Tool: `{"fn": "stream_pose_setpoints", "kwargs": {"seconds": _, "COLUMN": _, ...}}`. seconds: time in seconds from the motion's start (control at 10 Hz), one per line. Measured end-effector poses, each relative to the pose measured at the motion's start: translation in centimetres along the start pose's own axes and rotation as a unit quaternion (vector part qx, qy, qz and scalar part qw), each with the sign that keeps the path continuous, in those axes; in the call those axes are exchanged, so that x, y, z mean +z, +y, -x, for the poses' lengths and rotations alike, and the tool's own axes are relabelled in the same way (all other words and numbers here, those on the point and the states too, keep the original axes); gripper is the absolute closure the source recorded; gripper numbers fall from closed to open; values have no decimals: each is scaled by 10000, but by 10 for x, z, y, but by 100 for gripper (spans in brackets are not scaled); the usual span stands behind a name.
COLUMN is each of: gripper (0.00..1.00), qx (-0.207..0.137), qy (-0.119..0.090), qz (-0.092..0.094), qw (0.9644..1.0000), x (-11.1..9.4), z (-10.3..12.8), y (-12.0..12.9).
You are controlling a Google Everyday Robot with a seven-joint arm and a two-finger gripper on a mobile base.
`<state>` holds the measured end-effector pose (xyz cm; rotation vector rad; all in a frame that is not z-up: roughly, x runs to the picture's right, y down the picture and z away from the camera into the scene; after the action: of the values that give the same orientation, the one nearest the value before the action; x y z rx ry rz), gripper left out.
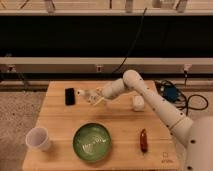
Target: Stand the bottle upright
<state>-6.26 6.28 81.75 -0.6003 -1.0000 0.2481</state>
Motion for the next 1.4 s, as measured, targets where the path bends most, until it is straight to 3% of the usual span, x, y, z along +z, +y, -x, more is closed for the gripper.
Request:
{"fn": "stream_pose_setpoints", "kwargs": {"seconds": 0.7, "gripper": 100, "qx": 161, "qy": -425, "qz": -259, "qw": 9986, "x": 3, "z": 1, "y": -12}}
{"fn": "stream_pose_setpoints", "kwargs": {"seconds": 1.4, "gripper": 100, "qx": 298, "qy": -992, "qz": -610, "qw": 9928, "x": -2, "z": -14, "y": -30}}
